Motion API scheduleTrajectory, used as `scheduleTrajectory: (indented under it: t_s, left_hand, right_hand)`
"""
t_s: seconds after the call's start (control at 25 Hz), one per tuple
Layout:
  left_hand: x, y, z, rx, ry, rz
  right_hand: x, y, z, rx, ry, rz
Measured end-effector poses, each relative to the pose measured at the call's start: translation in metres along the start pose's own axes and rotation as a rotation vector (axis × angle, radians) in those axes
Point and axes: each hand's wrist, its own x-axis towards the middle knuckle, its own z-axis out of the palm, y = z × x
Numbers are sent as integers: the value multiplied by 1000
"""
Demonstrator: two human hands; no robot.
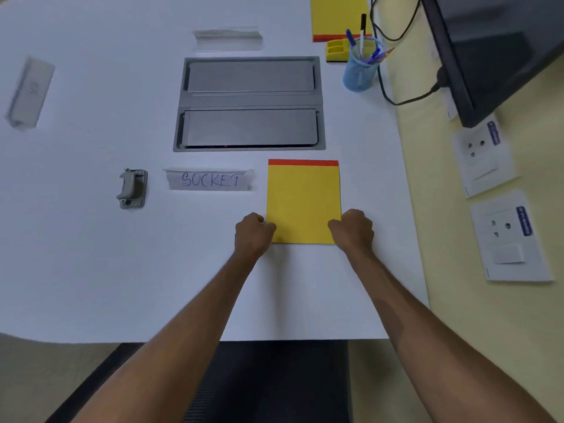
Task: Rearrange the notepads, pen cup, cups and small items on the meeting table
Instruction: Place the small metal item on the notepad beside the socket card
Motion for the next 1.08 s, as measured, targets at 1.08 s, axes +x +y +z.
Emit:
scheduleTrajectory:
  t_s: [1.08]
  left_hand:
    - [38, 99, 76, -489, -196, -166]
  right_hand:
    - [54, 35, -74, -135, 309, -111]
